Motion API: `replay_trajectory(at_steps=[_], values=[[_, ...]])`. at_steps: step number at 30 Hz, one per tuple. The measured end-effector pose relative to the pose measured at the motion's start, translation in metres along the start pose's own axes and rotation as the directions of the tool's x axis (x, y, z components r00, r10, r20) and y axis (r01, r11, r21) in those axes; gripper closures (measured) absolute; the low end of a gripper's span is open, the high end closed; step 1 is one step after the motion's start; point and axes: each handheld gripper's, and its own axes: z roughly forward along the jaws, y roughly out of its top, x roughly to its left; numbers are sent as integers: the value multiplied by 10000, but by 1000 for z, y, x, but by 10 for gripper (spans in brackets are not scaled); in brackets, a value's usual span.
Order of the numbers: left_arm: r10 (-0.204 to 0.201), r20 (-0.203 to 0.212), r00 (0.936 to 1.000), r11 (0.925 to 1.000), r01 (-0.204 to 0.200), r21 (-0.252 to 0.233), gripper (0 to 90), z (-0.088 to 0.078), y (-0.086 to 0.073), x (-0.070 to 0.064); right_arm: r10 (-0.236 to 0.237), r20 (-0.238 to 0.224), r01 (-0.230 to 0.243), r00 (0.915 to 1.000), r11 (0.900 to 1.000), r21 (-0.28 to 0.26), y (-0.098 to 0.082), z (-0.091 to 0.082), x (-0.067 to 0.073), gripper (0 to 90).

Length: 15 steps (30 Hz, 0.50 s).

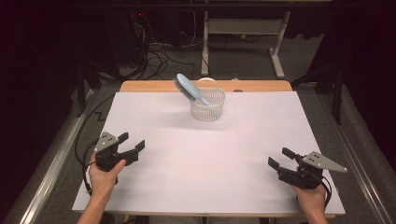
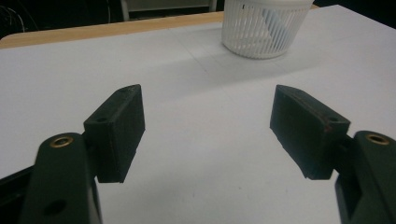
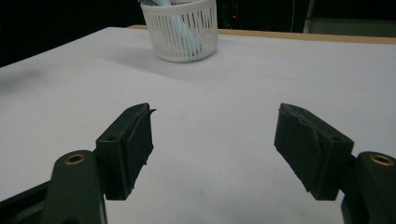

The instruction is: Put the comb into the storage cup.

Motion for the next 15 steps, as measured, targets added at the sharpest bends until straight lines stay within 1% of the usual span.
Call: replay_trajectory(at_steps=[15], values=[[-142,-67,9999,9998,143,107,274,-1,-11,4,-18,4,18,10000,10000,16,0,0,0,285]])
